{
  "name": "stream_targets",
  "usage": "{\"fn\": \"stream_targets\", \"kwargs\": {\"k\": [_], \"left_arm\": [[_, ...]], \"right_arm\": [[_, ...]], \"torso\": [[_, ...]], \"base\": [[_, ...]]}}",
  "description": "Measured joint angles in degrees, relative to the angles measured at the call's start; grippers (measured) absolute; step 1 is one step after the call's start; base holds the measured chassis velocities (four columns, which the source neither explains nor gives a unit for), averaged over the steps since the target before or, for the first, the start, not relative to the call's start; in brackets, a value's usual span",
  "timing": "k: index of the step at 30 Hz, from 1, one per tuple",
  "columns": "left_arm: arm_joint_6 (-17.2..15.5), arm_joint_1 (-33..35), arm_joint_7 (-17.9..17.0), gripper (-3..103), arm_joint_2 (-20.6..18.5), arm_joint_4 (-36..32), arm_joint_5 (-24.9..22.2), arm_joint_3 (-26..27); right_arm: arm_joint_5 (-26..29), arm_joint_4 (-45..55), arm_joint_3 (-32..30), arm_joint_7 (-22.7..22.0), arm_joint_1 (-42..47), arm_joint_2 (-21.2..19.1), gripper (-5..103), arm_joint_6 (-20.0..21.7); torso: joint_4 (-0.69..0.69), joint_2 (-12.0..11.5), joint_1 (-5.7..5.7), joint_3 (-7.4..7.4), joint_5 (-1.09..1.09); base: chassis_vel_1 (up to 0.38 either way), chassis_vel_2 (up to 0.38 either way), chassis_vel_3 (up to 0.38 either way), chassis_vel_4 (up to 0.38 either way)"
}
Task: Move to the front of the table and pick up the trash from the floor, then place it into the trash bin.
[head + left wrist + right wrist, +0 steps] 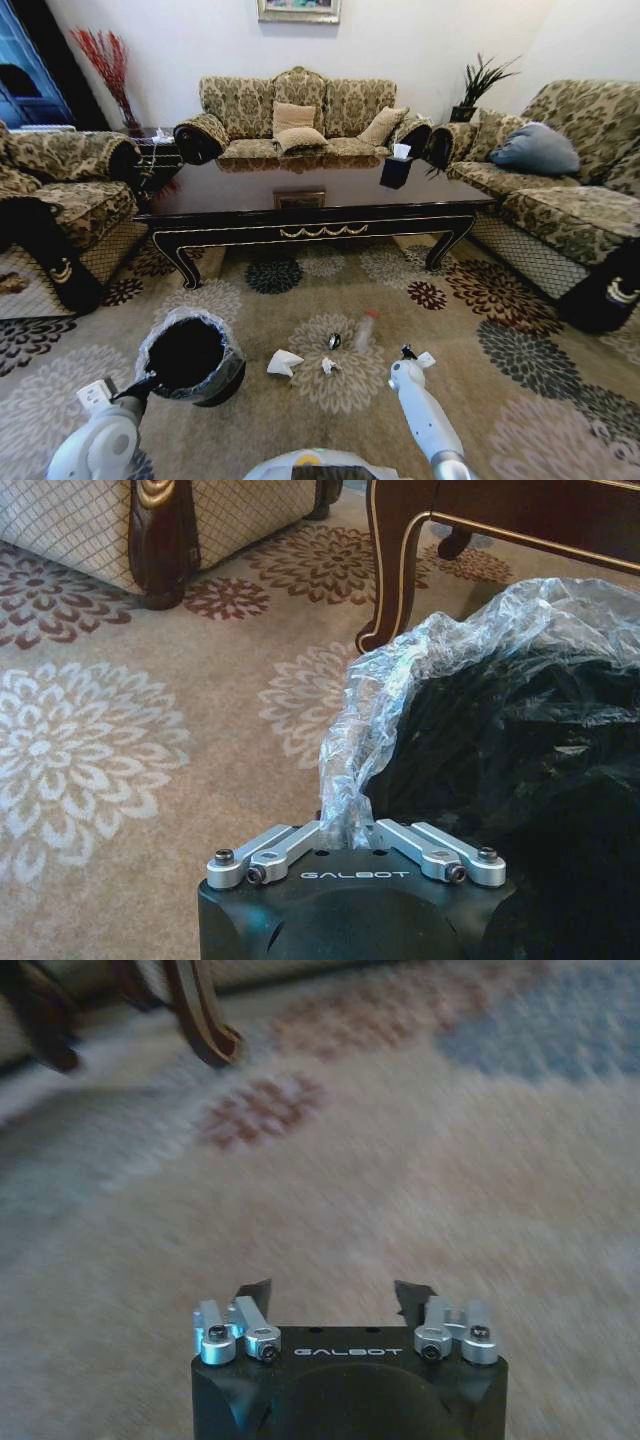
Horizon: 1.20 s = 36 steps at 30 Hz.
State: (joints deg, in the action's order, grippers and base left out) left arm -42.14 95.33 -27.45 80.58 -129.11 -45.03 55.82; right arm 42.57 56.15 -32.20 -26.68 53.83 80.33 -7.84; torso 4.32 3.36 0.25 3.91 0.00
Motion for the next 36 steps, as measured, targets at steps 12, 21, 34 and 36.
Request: {"fn": "stream_targets", "kwargs": {"k": [12,21,34,36], "left_arm": [[0.0,1.6,0.1,2,1.1,-0.5,0.1,0.4],[0.0,2.9,0.2,2,1.9,-1.4,0.3,1.2],[0.0,5.2,0.2,2,2.3,-2.2,0.1,4.7],[0.0,5.5,0.2,2,2.4,-2.2,0.0,5.4]], "right_arm": [[-2.8,20.2,9.3,5.0,6.0,-1.1,100,7.4],[-9.2,23.7,20.0,2.2,5.2,-1.8,100,10.6],[-18.2,4.9,34.0,13.4,-5.5,-1.8,100,3.6],[-17.7,2.7,34.5,13.3,-7.3,-0.6,100,3.7]], "torso": [[0.01,0.0,-0.01,-0.01,-0.01],[0.0,0.0,-0.02,-0.01,0.0],[0.0,0.0,-0.02,-0.01,-0.02],[0.0,0.0,-0.01,0.0,0.0]], "base": [[0.0,0.0,0.0,0.0],[0.0,0.0,0.0,0.0],[0.0,0.0,0.0,0.0],[0.0,0.0,0.0,0.0]]}}
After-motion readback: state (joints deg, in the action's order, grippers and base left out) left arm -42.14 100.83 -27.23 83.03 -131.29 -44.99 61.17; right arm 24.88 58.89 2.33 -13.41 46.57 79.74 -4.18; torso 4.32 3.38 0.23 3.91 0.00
